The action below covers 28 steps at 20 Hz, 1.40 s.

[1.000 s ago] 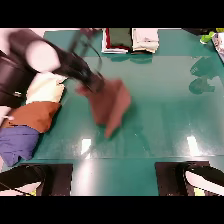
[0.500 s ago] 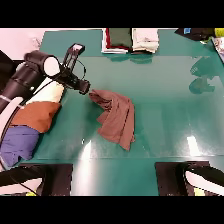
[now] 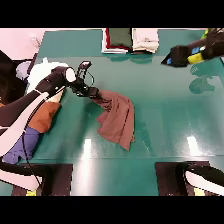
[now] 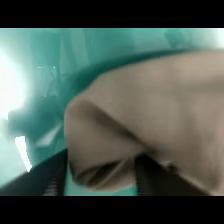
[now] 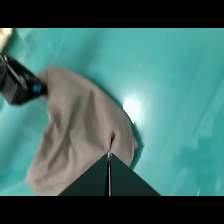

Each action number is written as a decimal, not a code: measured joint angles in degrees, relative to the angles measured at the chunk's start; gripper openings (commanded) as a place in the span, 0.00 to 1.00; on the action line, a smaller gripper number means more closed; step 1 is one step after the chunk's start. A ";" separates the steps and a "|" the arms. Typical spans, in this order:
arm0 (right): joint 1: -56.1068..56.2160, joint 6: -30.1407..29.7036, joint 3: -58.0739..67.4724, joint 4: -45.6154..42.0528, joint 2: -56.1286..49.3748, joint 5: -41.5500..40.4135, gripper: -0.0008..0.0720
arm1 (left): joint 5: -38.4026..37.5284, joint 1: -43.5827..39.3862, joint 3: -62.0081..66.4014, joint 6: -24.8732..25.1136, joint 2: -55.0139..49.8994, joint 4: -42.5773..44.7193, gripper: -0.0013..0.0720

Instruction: Fold the shirts.

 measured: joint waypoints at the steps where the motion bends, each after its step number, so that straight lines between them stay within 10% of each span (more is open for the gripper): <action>1: 0.57 0.04 -2.49 -0.04 0.00 -0.66 0.03 | 1.11 0.04 0.00 0.02 -0.52 -0.22 0.06; 4: 3.96 0.07 -11.21 -0.02 -0.02 -2.89 0.16 | 2.54 0.20 0.33 0.81 -0.87 -0.11 0.06; 5: 5.42 0.24 -14.64 -0.07 -0.02 -3.98 0.67 | 2.43 0.26 0.61 1.14 -0.74 0.85 0.06; 6: 6.69 0.87 -17.88 -0.04 -0.02 -5.09 0.86 | 2.19 0.31 0.90 1.64 -0.44 1.95 0.06; 17: 16.85 7.54 -38.12 5.05 -7.67 -18.43 0.57 | 0.00 0.33 1.62 3.34 1.05 5.90 0.06; 20: 18.75 7.52 -37.29 5.49 -10.78 -20.35 0.03 | -0.55 0.33 1.62 3.43 1.05 6.03 0.06; 28: 17.09 8.85 -24.98 -7.19 -6.34 -14.34 0.03 | -1.79 1.14 5.42 3.93 9.31 10.27 0.06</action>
